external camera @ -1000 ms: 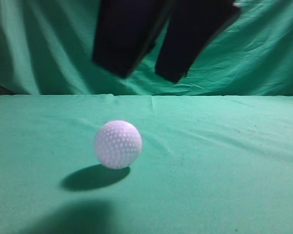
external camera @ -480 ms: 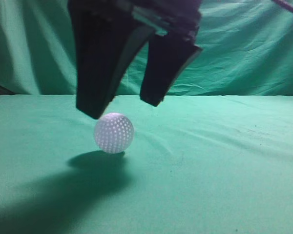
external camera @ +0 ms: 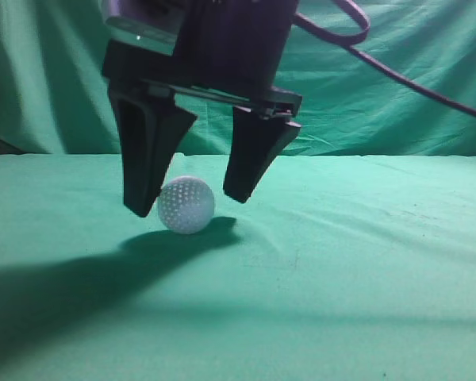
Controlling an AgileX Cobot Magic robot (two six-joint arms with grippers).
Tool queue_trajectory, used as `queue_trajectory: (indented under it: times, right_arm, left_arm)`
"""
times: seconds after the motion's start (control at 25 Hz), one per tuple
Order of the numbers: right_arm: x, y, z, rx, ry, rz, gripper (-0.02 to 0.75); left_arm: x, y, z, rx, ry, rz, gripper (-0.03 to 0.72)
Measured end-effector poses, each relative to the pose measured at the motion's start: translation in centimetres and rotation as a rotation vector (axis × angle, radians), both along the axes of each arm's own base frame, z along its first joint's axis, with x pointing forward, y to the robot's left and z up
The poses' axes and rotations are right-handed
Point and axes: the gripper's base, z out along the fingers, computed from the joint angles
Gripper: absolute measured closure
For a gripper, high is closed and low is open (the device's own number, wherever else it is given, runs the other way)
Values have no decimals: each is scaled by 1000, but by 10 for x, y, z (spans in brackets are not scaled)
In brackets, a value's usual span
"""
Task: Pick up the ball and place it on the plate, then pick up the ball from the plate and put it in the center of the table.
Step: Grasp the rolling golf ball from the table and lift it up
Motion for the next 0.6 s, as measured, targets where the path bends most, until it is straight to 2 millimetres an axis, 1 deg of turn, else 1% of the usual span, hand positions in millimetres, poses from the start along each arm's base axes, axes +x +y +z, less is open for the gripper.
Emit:
queue_trajectory:
  times: [0.24,0.32,0.44,0.48,0.6]
  right_arm:
    - [11,10,-11,-7,1,0,90]
    - [13,10,-16,-26,-6,11,90]
    - [14,9,-16,-36,-22,21,90]
    - [15,9,-17,-36,-32,23,150]
    - [17,11,-18,-24,-51,21,276]
  left_arm:
    - [0,0,0,0,0,0,688]
    - [0,0,0,0,0,0,688]
    - [0,0,0,0,0,0,688]
    - [0,0,0,0,0,0,688]
    - [0,0,0,0,0,0,688]
